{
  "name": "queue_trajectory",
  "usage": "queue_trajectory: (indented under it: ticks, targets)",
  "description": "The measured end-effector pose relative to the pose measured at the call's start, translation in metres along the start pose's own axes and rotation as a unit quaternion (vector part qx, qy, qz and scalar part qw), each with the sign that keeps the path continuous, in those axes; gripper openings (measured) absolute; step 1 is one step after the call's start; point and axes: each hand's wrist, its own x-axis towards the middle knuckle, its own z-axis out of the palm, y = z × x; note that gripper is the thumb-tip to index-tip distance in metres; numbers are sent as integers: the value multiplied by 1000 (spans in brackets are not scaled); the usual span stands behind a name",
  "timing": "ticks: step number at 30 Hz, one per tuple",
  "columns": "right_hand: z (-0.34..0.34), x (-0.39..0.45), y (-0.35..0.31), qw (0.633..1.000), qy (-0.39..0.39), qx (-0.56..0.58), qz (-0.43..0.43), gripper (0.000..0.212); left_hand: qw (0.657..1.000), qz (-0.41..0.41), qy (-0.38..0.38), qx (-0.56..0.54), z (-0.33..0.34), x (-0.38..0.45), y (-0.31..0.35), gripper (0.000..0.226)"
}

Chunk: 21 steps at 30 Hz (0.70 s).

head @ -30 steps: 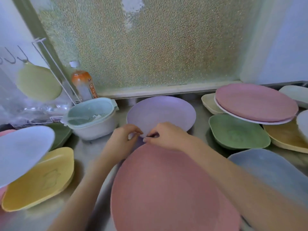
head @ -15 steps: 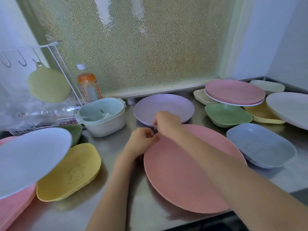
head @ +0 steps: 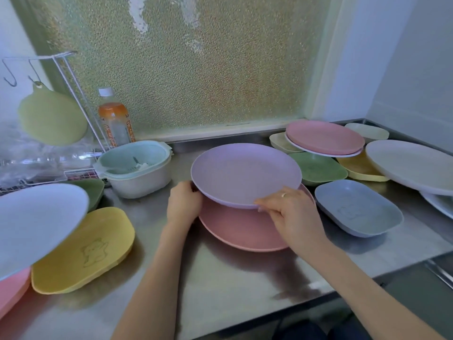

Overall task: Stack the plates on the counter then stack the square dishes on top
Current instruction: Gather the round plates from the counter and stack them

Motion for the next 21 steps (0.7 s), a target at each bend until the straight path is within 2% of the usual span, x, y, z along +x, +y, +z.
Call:
queue_trajectory:
  ticks: [6, 8, 10, 12, 14, 17, 19, 21]
  targets:
    - [-14, -33, 6, 998, -33, 51, 8, 27, 1000, 6, 25, 4, 4, 0, -2, 25]
    - [-17, -41, 10, 996, -55, 63, 9, 28, 998, 8, 51, -26, 3, -1, 0, 32]
    - [-20, -48, 12, 994, -84, 68, 16, 32, 993, -13, 63, -101, 2, 0, 3, 35]
    - [-21, -53, 13, 991, -108, 71, 17, 34, 976, -42, 33, -209, 1, -2, 10, 40]
    - [-23, -55, 14, 990, -123, 70, 10, 32, 964, -77, -28, -255, 1, -4, 16, 41]
    - [-28, -56, 17, 983, -163, 79, 10, 24, 942, -102, -80, -311, 3, -5, 15, 25]
    - [-29, -57, 18, 982, -141, 121, 42, 23, 924, -117, -82, -356, 4, -4, 11, 23]
    - [-26, -55, 21, 980, -60, 160, 99, 22, 912, -132, -87, -380, 7, 2, 7, 34]
